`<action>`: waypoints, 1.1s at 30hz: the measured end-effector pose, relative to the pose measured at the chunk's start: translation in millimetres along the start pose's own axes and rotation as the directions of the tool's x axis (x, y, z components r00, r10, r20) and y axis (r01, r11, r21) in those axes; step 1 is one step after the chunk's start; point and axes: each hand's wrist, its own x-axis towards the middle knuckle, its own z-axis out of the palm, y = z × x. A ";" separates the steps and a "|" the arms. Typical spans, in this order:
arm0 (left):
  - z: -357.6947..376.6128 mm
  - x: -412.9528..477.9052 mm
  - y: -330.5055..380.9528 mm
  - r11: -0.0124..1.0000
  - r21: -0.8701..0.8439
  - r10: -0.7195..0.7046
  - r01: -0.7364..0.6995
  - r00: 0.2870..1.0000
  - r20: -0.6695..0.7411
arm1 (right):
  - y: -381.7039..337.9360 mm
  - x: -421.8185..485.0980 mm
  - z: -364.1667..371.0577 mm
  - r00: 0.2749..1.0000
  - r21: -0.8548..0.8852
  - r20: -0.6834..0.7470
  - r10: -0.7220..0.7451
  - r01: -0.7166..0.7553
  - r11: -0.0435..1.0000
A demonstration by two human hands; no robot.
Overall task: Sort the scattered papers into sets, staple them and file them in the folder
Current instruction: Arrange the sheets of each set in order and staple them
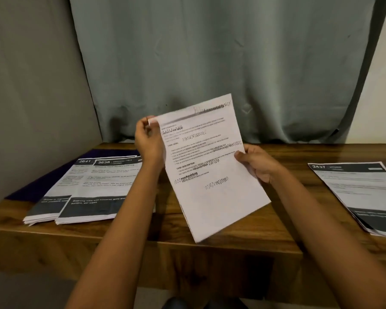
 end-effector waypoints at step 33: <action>-131.7 -4.4 0.6 0.450 0.883 -0.010 -0.132 0.988 0.153 | 48.1 22.3 172.9 0.939 -0.554 -0.326 -0.112 -0.094 0.827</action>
